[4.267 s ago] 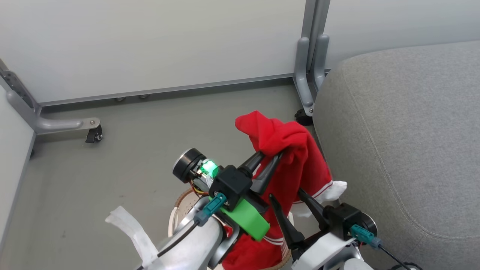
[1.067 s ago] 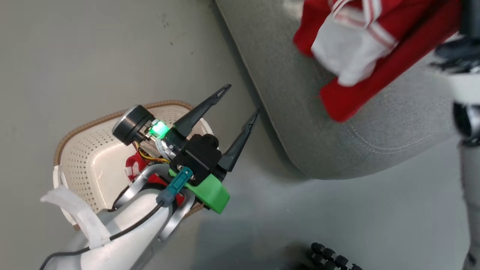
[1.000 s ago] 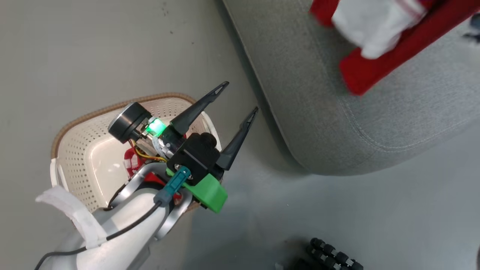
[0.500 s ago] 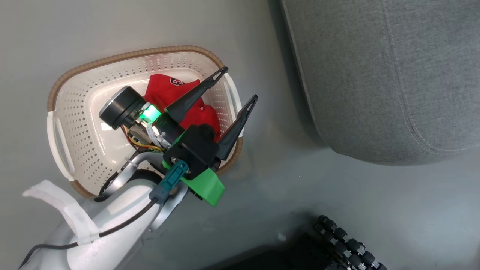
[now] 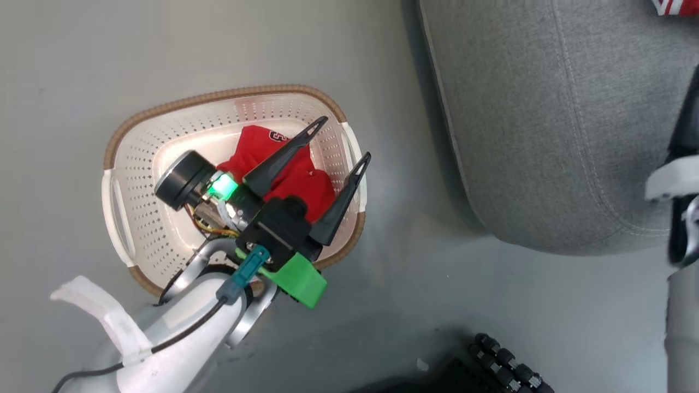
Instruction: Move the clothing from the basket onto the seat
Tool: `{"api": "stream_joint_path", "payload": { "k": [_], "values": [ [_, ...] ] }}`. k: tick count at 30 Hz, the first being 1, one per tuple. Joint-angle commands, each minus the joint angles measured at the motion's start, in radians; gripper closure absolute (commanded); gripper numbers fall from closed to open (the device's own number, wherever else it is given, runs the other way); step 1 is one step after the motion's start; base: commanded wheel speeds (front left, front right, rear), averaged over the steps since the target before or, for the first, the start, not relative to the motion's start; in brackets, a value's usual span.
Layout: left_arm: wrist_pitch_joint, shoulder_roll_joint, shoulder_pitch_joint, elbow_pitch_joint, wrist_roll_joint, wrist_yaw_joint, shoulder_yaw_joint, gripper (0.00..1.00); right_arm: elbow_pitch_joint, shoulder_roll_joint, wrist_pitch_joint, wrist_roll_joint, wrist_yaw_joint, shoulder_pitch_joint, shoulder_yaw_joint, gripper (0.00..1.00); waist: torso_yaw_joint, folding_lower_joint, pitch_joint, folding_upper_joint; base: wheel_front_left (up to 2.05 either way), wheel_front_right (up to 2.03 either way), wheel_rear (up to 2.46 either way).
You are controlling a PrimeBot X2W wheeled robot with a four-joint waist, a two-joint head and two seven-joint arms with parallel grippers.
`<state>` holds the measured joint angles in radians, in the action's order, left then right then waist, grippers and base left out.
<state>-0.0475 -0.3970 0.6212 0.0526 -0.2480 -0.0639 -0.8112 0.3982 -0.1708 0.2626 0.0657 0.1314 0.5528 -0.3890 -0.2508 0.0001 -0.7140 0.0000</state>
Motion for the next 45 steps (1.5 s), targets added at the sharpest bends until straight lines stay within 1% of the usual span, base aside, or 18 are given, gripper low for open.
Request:
{"api": "stream_joint_path", "payload": {
  "k": [1, 4, 6, 7, 9, 13, 17, 21, 26, 28, 35, 40, 45],
  "values": [
    [-0.026, 0.008, -0.028, -0.02, -0.019, -0.017, 0.009, 0.0, -0.024, 0.026, 0.003, 0.0, -0.001, -0.059, 0.031, 0.0, 0.01, -0.0001, 0.068, 0.0, 0.0, 0.0, 0.0],
    [-0.088, 0.023, -0.064, -0.076, -0.043, -0.036, 0.027, 0.0, -0.082, 0.066, 0.003, -0.026, -0.001, -0.157, 0.109, 0.0, 0.026, -0.0001, 0.132, 0.0, 0.0, 0.0, 0.0],
    [-0.14, 0.035, -0.094, -0.118, -0.057, -0.061, 0.045, 0.0, -0.11, 0.084, 0.003, -0.046, -0.001, -0.221, 0.174, 0.0, 0.042, -0.0001, 0.177, 0.0, 0.0, 0.0, 0.0],
    [-0.166, 0.057, -0.118, -0.141, -0.086, -0.069, 0.058, 0.0, -0.126, 0.09, 0.003, -0.045, -0.001, -0.251, 0.212, 0.0, 0.056, -0.0001, 0.206, 0.0, 0.0, 0.0, 0.0],
    [-0.196, 0.081, -0.151, -0.177, -0.113, -0.082, 0.085, 0.0, -0.153, 0.094, 0.003, -0.045, -0.001, -0.299, 0.27, 0.0, 0.084, -0.0001, 0.257, 0.0, 0.0, 0.0, 0.0],
    [-0.219, 0.139, -0.235, -0.22, -0.158, -0.108, 0.157, 0.0, -0.18, 0.107, 0.003, -0.035, -0.001, -0.379, 0.392, 0.0, 0.146, -0.0001, 0.361, 0.0, 0.0, 0.0, 0.0],
    [-0.218, 0.182, -0.342, -0.19, -0.127, -0.125, 0.266, 0.0, -0.186, 0.108, 0.003, -0.05, -0.001, -0.414, 0.502, 0.0, 0.194, -0.0001, 0.455, 0.0, 0.0, 0.0, 0.0],
    [-0.218, 0.216, -0.455, -0.165, -0.075, -0.11, 0.372, 0.0, -0.219, 0.111, 0.003, -0.08, -0.001, -0.443, 0.574, 0.0, 0.225, -0.0001, 0.545, 0.0, 0.0, 0.0, 0.0],
    [-0.218, 0.247, -0.578, -0.116, 0.0, -0.078, 0.479, 0.0, -0.278, 0.116, 0.003, -0.113, -0.001, -0.482, 0.601, 0.0, 0.238, -0.0001, 0.634, 0.0, 0.0, 0.0, 0.0],
    [-0.217, 0.268, -0.626, -0.091, 0.018, -0.068, 0.522, 0.0, -0.298, 0.117, 0.003, -0.123, -0.001, -0.505, 0.603, 0.0, 0.238, -0.0001, 0.666, 0.0, 0.0, 0.0, 0.0],
    [-0.217, 0.322, -0.758, -0.006, 0.078, -0.039, 0.641, 0.0, -0.353, 0.119, 0.003, -0.164, -0.001, -0.588, 0.575, 0.0, 0.218, -0.0001, 0.745, 0.0, 0.0, 0.0, 0.0],
    [-0.217, 0.342, -0.833, 0.006, 0.053, -0.027, 0.702, 0.0, -0.33, 0.119, 0.003, -0.192, -0.001, -0.643, 0.532, 0.0, 0.201, -0.0001, 0.775, 0.0, 0.0, 0.0, 0.0],
    [-0.217, 0.346, -0.868, -0.02, 0.082, -0.009, 0.701, 0.0, -0.322, 0.119, 0.003, -0.197, -0.001, -0.675, 0.525, 0.0, 0.191, -0.0001, 0.78, 0.0, 0.0, 0.0, 0.0]
  ]
}}
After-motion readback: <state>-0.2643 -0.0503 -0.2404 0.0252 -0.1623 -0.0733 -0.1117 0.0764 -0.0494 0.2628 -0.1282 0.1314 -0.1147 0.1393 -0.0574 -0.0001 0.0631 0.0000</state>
